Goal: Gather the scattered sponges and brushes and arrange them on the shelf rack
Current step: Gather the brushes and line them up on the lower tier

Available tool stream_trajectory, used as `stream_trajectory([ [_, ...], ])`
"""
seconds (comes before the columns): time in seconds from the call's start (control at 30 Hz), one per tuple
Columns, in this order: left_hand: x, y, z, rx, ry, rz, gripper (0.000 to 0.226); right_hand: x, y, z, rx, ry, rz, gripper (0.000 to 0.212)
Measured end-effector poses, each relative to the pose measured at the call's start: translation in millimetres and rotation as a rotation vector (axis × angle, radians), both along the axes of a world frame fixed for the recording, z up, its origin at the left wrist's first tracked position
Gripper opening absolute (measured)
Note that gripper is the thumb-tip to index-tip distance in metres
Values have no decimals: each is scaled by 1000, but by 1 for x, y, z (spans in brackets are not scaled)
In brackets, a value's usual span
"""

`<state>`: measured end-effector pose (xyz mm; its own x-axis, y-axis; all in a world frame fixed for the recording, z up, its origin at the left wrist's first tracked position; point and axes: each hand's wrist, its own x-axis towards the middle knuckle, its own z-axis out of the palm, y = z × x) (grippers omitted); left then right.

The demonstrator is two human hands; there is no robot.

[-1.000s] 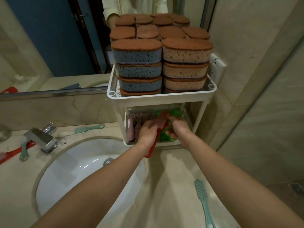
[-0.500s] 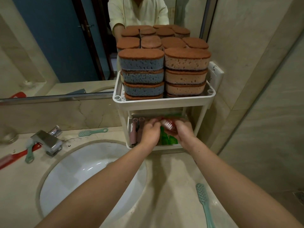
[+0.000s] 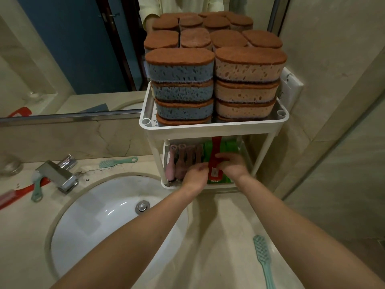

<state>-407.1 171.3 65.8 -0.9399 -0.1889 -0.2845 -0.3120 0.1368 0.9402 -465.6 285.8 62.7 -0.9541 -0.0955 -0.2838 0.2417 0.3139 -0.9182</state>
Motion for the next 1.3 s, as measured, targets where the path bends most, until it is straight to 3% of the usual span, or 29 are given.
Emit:
stream_trajectory([
  [0.17,-6,-9,-10,1,-83,13,25,-19,-8,-14,164,-51,74,26],
  [0.3,-9,-11,-13,9,-166,29,28,-27,-9,-23,264,-50,128,29],
  [0.63,-6,-16,-7,-1,-154,24,25,-22,-14,-25,356,-11,72,23],
  [0.83,7,-15,-2,-43,-114,43,29,-6,-10,-19,296,16,69,24],
  [1.0,27,-21,2,20,-58,140,28,30,-14,-10,51,180,-126,19],
  [1.3,87,-57,-4,117,49,350,22,93,-58,1,-65,234,53,20],
])
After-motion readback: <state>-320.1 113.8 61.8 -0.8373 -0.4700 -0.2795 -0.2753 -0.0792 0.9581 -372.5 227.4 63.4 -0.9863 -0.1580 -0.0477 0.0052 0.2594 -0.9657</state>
